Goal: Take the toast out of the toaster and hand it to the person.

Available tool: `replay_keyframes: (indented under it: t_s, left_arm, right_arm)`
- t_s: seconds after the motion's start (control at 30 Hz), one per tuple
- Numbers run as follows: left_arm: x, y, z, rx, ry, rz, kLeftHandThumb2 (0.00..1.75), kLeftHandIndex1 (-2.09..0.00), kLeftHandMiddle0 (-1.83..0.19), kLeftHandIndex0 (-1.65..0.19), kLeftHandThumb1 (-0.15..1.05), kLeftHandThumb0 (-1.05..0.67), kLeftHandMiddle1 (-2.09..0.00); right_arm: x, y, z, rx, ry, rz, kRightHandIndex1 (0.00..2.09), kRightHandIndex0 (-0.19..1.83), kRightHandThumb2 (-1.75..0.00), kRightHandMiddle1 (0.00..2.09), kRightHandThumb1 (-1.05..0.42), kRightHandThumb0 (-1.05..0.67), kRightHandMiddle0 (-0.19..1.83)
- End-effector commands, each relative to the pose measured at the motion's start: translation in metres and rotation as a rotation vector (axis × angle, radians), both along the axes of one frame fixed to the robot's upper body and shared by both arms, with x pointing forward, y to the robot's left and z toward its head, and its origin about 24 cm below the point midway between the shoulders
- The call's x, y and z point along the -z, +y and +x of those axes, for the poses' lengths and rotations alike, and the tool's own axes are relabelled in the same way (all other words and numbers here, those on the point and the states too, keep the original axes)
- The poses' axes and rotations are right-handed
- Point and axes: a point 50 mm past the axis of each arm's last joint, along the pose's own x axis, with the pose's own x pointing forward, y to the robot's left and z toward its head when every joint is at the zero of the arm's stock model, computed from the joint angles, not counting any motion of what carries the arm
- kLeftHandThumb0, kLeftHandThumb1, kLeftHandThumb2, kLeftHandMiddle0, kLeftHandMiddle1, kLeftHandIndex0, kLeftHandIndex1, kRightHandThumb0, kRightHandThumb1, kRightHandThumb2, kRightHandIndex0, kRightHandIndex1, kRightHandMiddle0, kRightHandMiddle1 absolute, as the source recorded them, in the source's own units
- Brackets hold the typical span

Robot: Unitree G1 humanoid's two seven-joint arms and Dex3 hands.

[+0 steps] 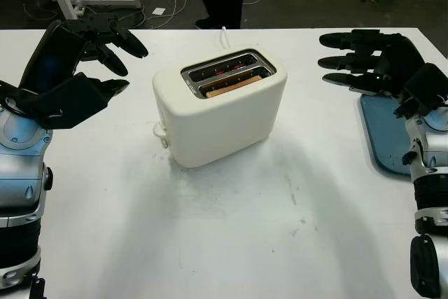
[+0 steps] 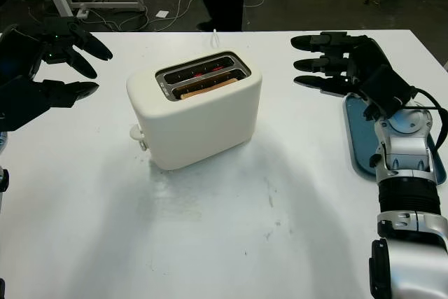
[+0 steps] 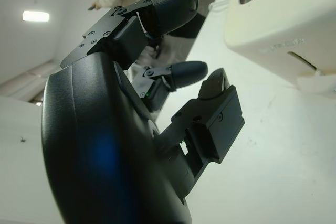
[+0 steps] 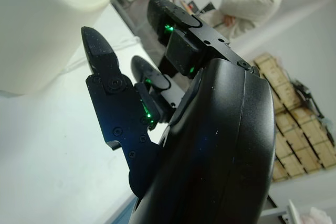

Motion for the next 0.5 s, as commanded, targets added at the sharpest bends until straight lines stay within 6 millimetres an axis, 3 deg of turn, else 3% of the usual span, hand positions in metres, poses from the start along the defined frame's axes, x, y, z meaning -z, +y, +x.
replay_keyframes:
  t_s: [0.0,0.47]
  left_arm:
    - [-0.0044,0.0011,-0.0005,-0.003,-0.018,0.015,0.43,-0.97,-0.75,-0.71,0.61,0.44,-1.18]
    - [-0.0041,0.0005,-0.0004,0.006,-0.014,0.009,0.47,-0.96,-0.75,-0.71,0.59,0.44,-1.17]
  right_arm:
    - [-0.0012,0.0006,0.0001,-0.002,-0.016,0.01,0.01,0.94,0.0,0.0,-0.77,-0.32,0.83]
    - [-0.0009,0.0002,-0.0013,0.005,-0.011,0.0,0.0,0.92,0.0,0.0,-0.76,-0.32,0.82]
